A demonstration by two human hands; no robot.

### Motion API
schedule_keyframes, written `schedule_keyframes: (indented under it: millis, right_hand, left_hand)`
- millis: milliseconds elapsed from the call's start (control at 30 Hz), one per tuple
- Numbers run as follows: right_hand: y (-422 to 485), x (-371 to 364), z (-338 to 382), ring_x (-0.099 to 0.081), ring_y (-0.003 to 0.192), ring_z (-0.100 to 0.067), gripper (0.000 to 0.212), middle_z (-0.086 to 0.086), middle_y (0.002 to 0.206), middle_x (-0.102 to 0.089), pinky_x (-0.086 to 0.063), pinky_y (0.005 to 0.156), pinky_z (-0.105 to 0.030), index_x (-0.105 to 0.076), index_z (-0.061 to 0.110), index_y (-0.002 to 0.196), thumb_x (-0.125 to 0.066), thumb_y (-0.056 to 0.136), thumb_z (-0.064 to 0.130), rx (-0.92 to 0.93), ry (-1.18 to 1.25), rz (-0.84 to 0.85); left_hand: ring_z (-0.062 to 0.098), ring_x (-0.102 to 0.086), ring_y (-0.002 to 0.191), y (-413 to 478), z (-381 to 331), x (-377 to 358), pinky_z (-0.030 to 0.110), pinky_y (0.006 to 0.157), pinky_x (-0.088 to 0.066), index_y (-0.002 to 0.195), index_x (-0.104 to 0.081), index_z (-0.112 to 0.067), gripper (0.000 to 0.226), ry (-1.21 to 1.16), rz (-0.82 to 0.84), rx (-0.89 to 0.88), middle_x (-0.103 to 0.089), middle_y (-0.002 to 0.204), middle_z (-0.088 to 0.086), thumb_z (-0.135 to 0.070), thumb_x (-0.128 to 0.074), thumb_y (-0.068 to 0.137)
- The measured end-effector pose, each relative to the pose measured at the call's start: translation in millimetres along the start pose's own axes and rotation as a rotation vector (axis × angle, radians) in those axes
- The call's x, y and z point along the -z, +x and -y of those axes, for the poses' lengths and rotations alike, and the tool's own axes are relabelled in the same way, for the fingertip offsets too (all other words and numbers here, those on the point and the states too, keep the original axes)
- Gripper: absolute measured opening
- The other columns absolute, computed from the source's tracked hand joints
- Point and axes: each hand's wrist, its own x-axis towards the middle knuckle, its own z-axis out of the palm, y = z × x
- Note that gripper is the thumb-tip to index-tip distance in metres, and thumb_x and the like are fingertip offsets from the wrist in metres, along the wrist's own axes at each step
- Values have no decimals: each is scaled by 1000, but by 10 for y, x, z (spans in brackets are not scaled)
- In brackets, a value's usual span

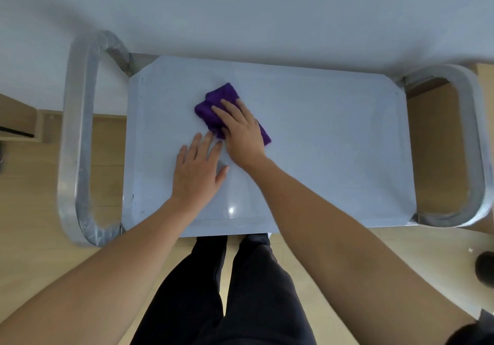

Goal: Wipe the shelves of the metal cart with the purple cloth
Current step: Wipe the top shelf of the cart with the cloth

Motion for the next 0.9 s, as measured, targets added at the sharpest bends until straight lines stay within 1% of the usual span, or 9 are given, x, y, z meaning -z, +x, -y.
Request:
schedule_keyframes:
  millis: [100,267,333,433,500,633,700,767,900]
  right_hand:
    - [156,183,-412,-42,137,-33,50,-11,144,-52,-30,116,-40,-56,15,137,-58,87,11,63,25,-32]
    - [339,350,-671,-23,147,-27,55,-3,156,-35,-17,120,-33,-39,18,148,-50,94,10,-657,33,-314]
    - [420,197,-334,-26,146,-32,58,-7,154,-39,-17,120,-36,-43,15,146,-53,90,6,-518,1,-286]
    - [414,-72,38,-33,142,-35,56,-9,148,-47,-25,117,-41,-51,16,141,-58,87,4,10,-18,-10]
    - [465,-66,-22,-34,142,-32,54,-7,148,-47,-26,117,-42,-50,19,142,-58,90,8,131,-24,50]
    - [615,100,-240,-28,145,-30,56,-7,154,-38,-23,119,-44,-42,17,147,-52,93,8,-359,25,-211]
    - [678,23,-48,-18,149,-27,59,-2,159,-30,-18,121,-39,-33,20,151,-48,95,9,-580,-5,-230]
    - [678,-132,334,-24,147,-31,62,-6,156,-36,-22,119,-43,-40,17,148,-52,89,3,-382,-20,-184]
    - [596,-389,732,-28,145,-27,58,-3,153,-42,-20,119,-39,-44,22,146,-58,91,9,337,-79,213]
  left_hand:
    - [34,-37,138,10,22,10,53,105,-37,136,-49,-10,56,-18,-27,-13,-38,151,12,-37,-61,89]
    - [33,-40,136,42,12,-48,52,105,-37,132,-53,-12,55,-36,-69,-21,-42,149,9,-36,-66,85]
    - [32,-40,136,46,0,-65,52,105,-36,132,-54,-12,55,-30,-86,-9,-42,149,9,-36,-65,84]
    - [31,-37,138,45,20,-49,51,107,-35,134,-52,-12,55,-27,-72,-3,-39,151,10,-38,-61,87]
    - [30,-37,139,35,74,-35,49,106,-36,135,-52,-13,55,-36,-68,-18,-38,151,10,-39,-62,87]
    - [30,-40,137,-39,263,0,45,102,-41,132,-54,-11,52,-79,-114,59,-40,150,10,-37,-63,88]
    - [29,-37,139,-94,356,-1,45,103,-41,134,-52,-11,51,-83,-114,90,-39,151,10,-37,-60,90]
    - [29,-38,138,-131,394,-7,45,102,-42,133,-52,-10,50,-69,-123,95,-40,150,11,-36,-59,91]
    - [31,-41,135,-154,387,5,45,105,-41,132,-51,-7,51,-44,-105,125,-45,145,16,-37,-58,92]
